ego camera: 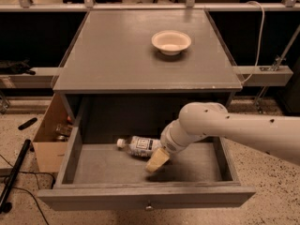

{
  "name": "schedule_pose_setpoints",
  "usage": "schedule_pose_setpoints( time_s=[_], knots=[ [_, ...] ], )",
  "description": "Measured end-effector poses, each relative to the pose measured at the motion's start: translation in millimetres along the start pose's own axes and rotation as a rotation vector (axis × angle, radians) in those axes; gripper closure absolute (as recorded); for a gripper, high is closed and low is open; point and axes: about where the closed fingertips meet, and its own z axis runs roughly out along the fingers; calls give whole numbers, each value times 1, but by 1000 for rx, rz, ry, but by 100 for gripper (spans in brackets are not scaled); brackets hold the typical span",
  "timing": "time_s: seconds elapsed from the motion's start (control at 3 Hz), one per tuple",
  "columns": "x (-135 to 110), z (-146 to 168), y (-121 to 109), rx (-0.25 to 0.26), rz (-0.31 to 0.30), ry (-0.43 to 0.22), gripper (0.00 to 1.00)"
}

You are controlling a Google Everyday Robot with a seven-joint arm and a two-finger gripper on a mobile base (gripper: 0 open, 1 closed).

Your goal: Pick blue plastic bottle from top drawer and place on counter

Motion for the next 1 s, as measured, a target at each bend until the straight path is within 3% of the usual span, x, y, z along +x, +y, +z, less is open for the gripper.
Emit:
schedule_pose_setpoints(
  time_s=[0.33, 1.0],
  knots=[
    [1, 0, 0, 1, 1, 0, 18],
    [1, 0, 0, 1, 1, 0, 65]
  ],
)
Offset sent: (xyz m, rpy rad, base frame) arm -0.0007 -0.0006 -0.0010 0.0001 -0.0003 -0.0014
